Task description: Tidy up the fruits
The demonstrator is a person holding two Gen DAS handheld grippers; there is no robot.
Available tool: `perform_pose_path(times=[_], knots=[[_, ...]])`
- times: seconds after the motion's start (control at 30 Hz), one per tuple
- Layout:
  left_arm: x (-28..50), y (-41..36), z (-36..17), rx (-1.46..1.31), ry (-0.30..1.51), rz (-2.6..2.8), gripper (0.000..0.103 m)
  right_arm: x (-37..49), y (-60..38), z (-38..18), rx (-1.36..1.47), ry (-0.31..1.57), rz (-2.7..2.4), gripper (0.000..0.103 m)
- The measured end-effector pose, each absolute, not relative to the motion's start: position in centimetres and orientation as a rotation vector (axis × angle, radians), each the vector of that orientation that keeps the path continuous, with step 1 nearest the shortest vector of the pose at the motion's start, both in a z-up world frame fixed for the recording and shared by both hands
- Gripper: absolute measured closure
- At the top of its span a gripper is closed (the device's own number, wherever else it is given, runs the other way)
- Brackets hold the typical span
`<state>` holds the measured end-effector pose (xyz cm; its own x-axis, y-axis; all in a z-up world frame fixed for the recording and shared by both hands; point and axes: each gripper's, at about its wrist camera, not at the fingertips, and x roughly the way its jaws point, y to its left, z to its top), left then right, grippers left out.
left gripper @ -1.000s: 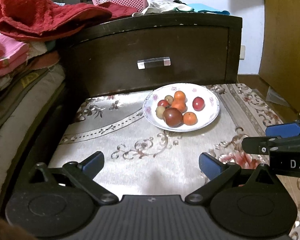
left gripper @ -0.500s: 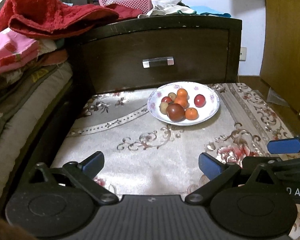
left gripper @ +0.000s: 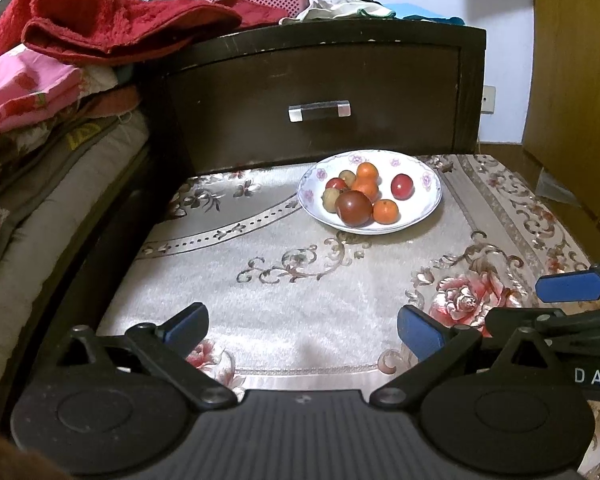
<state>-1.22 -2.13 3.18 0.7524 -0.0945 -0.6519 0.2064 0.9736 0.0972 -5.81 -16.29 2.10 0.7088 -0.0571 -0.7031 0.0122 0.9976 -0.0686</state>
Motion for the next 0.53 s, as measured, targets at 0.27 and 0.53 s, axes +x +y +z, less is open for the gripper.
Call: perform_pose_path(times=[0.27, 0.53], knots=[[-1.47, -1.93, 2.95, 0.169, 0.708, -0.157, 0.000, -5.79, -16.13, 1.91, -0.064, 0.794, -0.035, 0.055], [-1.82, -1.77, 2.78, 0.183, 0.700, -0.145, 0.000, -5.83, -15.83, 1.58, -0.077, 0.804, -0.032, 0.053]])
